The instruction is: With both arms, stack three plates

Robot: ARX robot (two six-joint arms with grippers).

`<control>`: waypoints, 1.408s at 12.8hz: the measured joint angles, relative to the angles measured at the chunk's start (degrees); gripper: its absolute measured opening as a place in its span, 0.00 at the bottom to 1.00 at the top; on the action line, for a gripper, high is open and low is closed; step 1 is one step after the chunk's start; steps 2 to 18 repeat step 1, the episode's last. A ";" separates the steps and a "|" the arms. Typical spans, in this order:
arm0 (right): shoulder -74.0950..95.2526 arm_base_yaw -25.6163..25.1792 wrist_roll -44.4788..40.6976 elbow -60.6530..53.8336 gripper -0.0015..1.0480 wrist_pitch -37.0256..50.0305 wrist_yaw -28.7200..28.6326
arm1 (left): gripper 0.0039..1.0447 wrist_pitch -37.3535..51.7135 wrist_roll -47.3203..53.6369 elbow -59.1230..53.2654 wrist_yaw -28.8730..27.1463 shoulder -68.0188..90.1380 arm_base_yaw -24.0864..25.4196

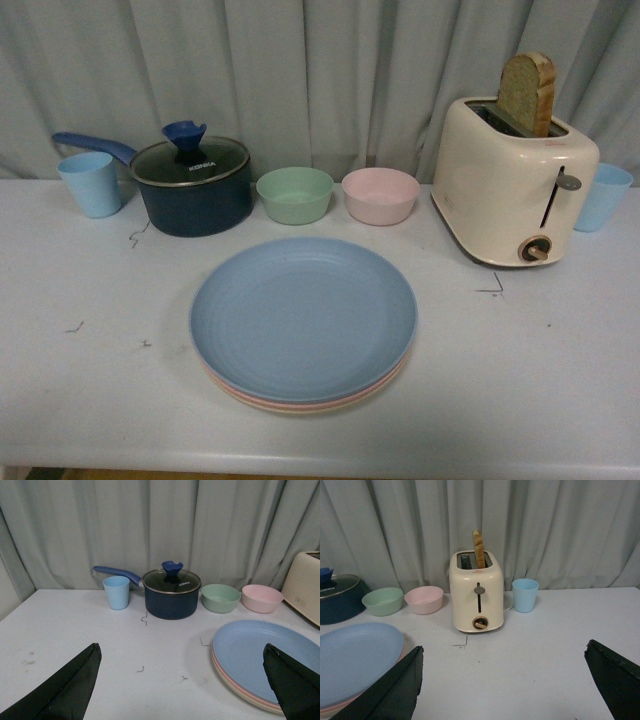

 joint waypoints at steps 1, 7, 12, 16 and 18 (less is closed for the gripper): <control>0.00 0.00 0.00 0.00 0.94 0.00 0.00 | 0.94 0.00 0.00 0.00 0.00 0.00 0.00; 0.00 0.00 0.00 0.00 0.94 0.00 0.00 | 0.94 0.00 0.00 0.00 0.00 0.00 0.00; 0.00 0.00 0.00 0.00 0.94 0.00 0.00 | 0.94 0.00 0.00 0.00 0.00 0.00 0.00; 0.00 0.00 0.00 0.00 0.94 0.00 0.00 | 0.94 0.00 0.00 0.00 0.00 0.00 0.00; 0.00 0.00 0.00 0.00 0.94 0.00 0.00 | 0.94 0.00 0.00 0.00 0.00 0.00 0.00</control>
